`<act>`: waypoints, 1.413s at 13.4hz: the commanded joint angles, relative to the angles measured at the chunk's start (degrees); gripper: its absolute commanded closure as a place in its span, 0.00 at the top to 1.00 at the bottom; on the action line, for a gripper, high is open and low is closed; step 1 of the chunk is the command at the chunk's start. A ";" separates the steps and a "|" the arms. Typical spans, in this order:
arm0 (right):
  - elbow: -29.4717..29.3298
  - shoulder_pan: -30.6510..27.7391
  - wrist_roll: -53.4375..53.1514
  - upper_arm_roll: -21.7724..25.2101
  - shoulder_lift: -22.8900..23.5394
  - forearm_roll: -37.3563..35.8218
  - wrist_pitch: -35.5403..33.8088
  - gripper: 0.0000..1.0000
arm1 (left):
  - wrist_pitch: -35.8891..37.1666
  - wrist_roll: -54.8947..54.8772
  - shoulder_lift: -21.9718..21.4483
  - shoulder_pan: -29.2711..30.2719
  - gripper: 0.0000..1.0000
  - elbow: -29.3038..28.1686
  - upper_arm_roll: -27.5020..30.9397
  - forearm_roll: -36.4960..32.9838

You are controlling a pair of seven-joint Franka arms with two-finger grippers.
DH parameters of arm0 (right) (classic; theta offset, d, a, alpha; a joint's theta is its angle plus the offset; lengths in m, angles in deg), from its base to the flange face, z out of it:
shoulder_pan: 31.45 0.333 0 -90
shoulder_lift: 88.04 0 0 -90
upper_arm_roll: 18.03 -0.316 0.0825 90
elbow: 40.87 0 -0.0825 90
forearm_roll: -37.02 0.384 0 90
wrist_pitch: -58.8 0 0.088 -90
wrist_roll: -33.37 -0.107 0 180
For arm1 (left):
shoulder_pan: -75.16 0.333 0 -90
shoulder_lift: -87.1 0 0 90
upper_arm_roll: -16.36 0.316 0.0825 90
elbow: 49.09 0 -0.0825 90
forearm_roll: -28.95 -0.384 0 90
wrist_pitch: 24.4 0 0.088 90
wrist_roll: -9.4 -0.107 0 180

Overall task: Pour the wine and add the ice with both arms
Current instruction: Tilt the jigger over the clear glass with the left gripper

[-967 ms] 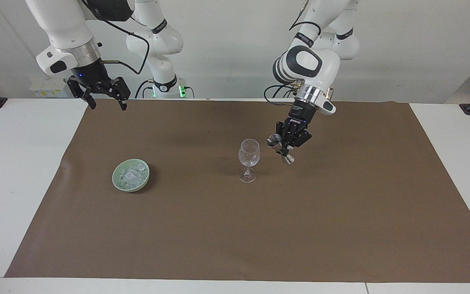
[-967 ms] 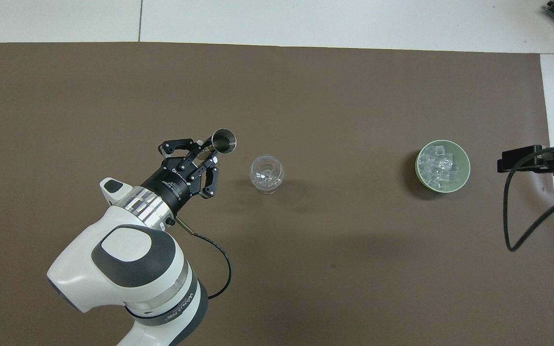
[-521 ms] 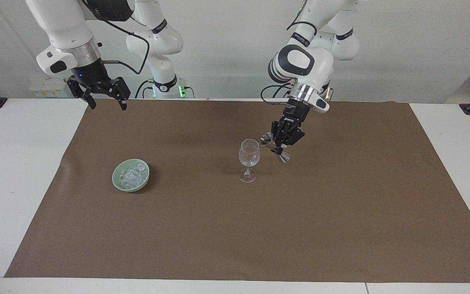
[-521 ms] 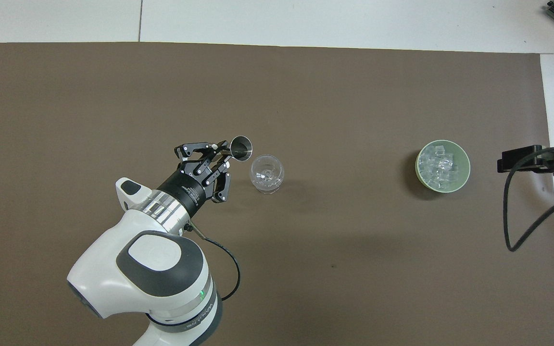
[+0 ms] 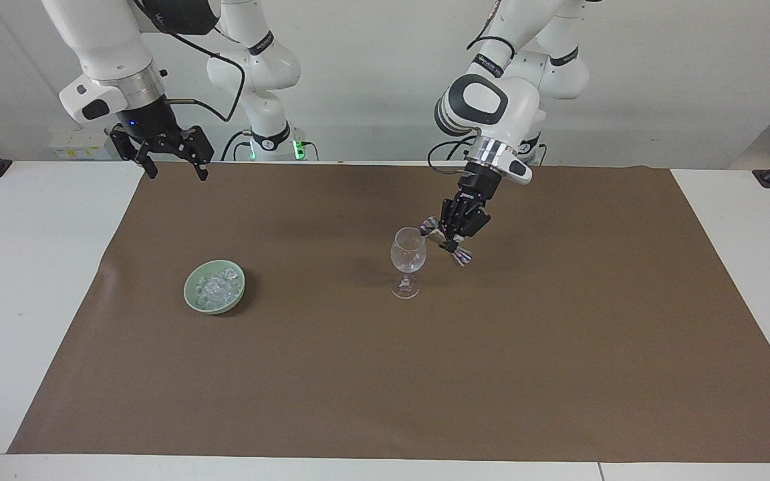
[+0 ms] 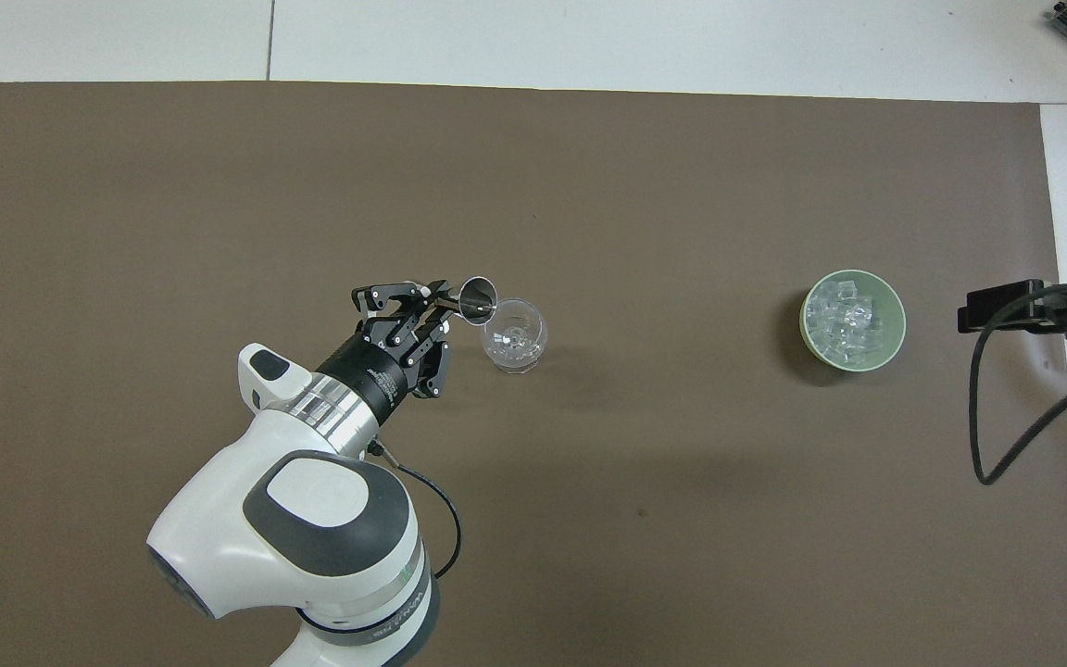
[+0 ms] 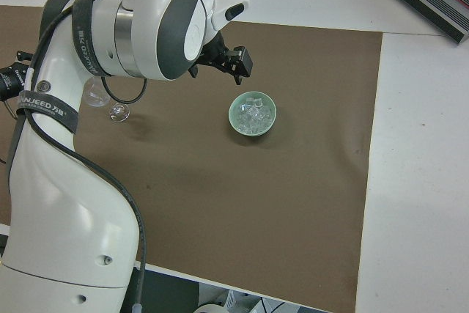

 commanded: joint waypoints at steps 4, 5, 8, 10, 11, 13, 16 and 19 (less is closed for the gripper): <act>1.42 -0.38 1.23 -0.09 -1.31 1.22 0.10 1.00 | -2.63 -3.81 1.89 -1.21 0.00 2.71 0.48 -0.82; 1.42 -0.38 1.23 -0.18 -1.31 1.22 0.10 1.00 | -3.07 -4.25 2.24 -1.21 0.00 3.06 0.48 -0.91; 1.42 -0.38 1.23 -0.18 -1.31 1.22 0.10 1.00 | -4.04 -5.04 3.65 -2.17 0.00 3.95 0.31 -2.84; 1.42 -0.38 1.23 -0.18 -1.31 1.22 0.10 1.00 | -4.13 -7.85 3.74 -2.26 0.00 3.86 0.31 -2.75; 1.42 -0.38 1.23 -0.18 -1.31 1.22 0.10 1.00 | -4.30 -8.91 3.74 -2.43 0.00 3.77 0.31 -2.75; 1.42 -0.38 1.23 -0.09 -1.31 1.22 0.10 1.00 | -4.57 -10.23 3.74 -2.52 0.00 3.77 0.31 -2.75; 1.42 -0.38 1.23 -0.09 -1.31 1.22 0.10 1.00 | -5.44 -12.95 3.83 -2.52 0.00 3.86 0.31 -2.75; 1.42 -0.38 1.23 -0.18 -1.31 1.22 0.10 1.00 | -6.24 -14.89 3.83 -3.05 0.00 3.86 0.31 -2.75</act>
